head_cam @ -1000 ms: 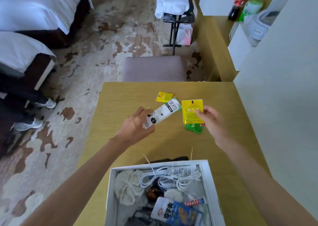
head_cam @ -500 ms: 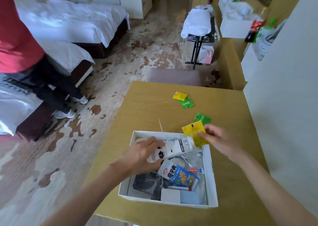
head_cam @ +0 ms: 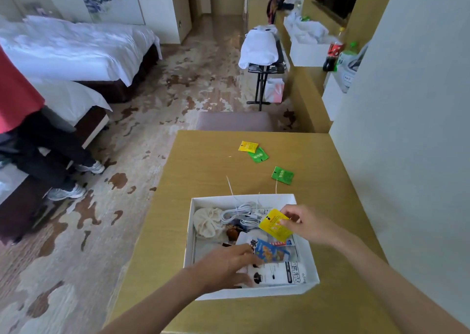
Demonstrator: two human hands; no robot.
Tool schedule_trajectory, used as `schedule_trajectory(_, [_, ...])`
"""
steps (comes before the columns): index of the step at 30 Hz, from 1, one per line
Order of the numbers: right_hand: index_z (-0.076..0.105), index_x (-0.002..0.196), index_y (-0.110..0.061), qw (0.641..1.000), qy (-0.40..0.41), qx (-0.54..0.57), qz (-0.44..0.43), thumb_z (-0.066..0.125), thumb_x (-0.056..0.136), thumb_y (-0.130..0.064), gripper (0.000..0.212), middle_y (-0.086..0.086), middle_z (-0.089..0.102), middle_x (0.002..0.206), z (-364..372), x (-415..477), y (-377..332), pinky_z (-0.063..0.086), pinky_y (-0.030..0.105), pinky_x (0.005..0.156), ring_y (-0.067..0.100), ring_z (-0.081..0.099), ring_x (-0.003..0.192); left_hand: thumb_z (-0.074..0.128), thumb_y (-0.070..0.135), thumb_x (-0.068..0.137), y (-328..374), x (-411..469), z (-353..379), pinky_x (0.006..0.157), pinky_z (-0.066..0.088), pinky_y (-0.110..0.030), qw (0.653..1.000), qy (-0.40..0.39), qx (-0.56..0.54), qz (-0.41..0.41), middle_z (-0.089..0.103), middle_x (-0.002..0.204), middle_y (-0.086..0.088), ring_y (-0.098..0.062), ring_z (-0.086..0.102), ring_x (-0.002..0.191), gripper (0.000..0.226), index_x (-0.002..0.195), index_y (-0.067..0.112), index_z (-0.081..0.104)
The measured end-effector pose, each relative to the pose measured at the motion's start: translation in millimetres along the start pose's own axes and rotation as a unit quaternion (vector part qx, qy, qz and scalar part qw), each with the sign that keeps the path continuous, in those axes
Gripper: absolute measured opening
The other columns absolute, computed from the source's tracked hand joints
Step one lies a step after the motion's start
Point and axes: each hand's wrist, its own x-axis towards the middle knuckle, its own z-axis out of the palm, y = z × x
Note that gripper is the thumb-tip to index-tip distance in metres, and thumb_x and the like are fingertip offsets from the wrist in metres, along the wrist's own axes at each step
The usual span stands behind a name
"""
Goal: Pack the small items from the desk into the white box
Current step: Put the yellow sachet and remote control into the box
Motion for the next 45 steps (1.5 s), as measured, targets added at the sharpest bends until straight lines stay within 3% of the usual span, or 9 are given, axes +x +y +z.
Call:
schedule_trajectory(4, [0.066, 0.09, -0.018, 0.994, -0.064, -0.092, 0.006, 0.056, 0.095, -0.025, 0.013, 0.003, 0.066, 0.082, 11, -1, -4, 0.045, 0.035, 0.065, 0.014, 0.055, 0.069, 0.055, 0.034, 0.093, -14, -3, -2, 0.091, 0.046, -0.036, 0.998, -0.042, -0.044, -0.027, 0.054, 0.127, 0.0, -0.019, 0.053, 0.114, 0.037, 0.128, 0.025, 0.056])
schedule_trajectory(10, [0.066, 0.092, -0.015, 0.969, -0.107, -0.223, 0.003, 0.054, 0.092, -0.012, 0.012, -0.001, 0.067, 0.09, 25, 4, -4, 0.047, 0.029, 0.063, 0.005, 0.053, 0.067, 0.059, 0.021, 0.09, -30, -8, -8, 0.084, 0.05, -0.028, 0.989, -0.053, -0.123, -0.056, 0.064, 0.112, 0.001, -0.013, 0.06, 0.097, 0.028, 0.118, 0.026, 0.063])
schedule_trajectory(15, [0.066, 0.091, -0.016, 0.95, -0.133, -0.282, 0.005, 0.052, 0.089, -0.001, 0.02, -0.008, 0.052, 0.08, 35, 8, 2, 0.039, 0.021, 0.052, 0.007, 0.054, 0.066, 0.061, 0.024, 0.087, -32, -5, -2, 0.078, 0.044, -0.021, 0.992, -0.06, -0.106, -0.035, 0.062, 0.11, 0.003, -0.009, 0.058, 0.094, 0.028, 0.114, 0.031, 0.063])
schedule_trajectory(19, [0.064, 0.11, -0.014, 0.925, -0.149, -0.348, -0.034, 0.053, 0.082, 0.011, 0.039, -0.006, 0.041, 0.075, 47, 6, 6, 0.027, 0.018, 0.045, 0.007, 0.043, 0.055, 0.056, 0.025, 0.089, -33, 1, -3, 0.083, 0.052, -0.028, 0.987, -0.041, -0.145, -0.052, 0.064, 0.108, 0.006, -0.006, 0.06, 0.093, 0.025, 0.11, 0.03, 0.066])
schedule_trajectory(25, [0.064, 0.099, -0.01, 0.885, -0.199, -0.416, -0.058, 0.058, 0.084, 0.004, 0.021, 0.0, 0.051, 0.075, 46, 7, 9, 0.052, 0.033, 0.069, 0.019, 0.051, 0.067, 0.046, 0.023, 0.093, -41, 11, -22, 0.081, 0.047, -0.02, 0.984, 0.034, -0.149, -0.097, 0.066, 0.11, 0.01, -0.002, 0.058, 0.092, 0.025, 0.109, 0.029, 0.065])
schedule_trajectory(32, [0.064, 0.1, -0.009, 0.86, -0.249, -0.44, -0.067, 0.053, 0.088, -0.005, 0.016, 0.012, 0.063, 0.088, 42, 19, -4, 0.051, 0.039, 0.076, 0.025, 0.053, 0.074, 0.043, 0.023, 0.095, -45, 28, -35, 0.085, 0.05, -0.029, 0.988, 0.041, -0.094, -0.118, 0.069, 0.111, 0.005, -0.009, 0.061, 0.098, 0.028, 0.11, 0.024, 0.066])
schedule_trajectory(36, [0.061, 0.084, -0.014, 0.889, -0.178, -0.416, -0.073, 0.058, 0.089, -0.034, 0.021, 0.006, 0.061, 0.081, 16, 24, -10, 0.05, 0.038, 0.078, 0.021, 0.054, 0.07, 0.045, 0.024, 0.094, -47, 37, -41, 0.085, 0.047, -0.031, 0.987, 0.037, -0.059, -0.144, 0.069, 0.11, 0.004, -0.014, 0.061, 0.1, 0.027, 0.109, 0.024, 0.067])
schedule_trajectory(40, [0.068, 0.093, -0.022, 0.978, -0.022, -0.201, -0.056, 0.054, 0.094, -0.032, 0.018, -0.007, 0.071, 0.089, -20, 34, -5, 0.057, 0.035, 0.07, 0.01, 0.064, 0.071, 0.046, 0.024, 0.094, -58, 48, -59, 0.073, 0.05, -0.025, 0.974, 0.095, -0.061, -0.198, 0.069, 0.109, 0.003, -0.012, 0.062, 0.087, 0.025, 0.107, 0.023, 0.067])
schedule_trajectory(45, [0.07, 0.099, -0.026, 0.99, 0.139, -0.024, -0.032, 0.055, 0.094, -0.034, 0.018, -0.012, 0.07, 0.087, -50, 79, 16, 0.057, 0.036, 0.074, 0.004, 0.065, 0.079, 0.046, 0.02, 0.093, -79, 76, -92, 0.071, 0.055, -0.031, 0.947, 0.195, -0.079, -0.243, 0.072, 0.1, 0.003, -0.017, 0.066, 0.083, 0.024, 0.105, 0.023, 0.067])
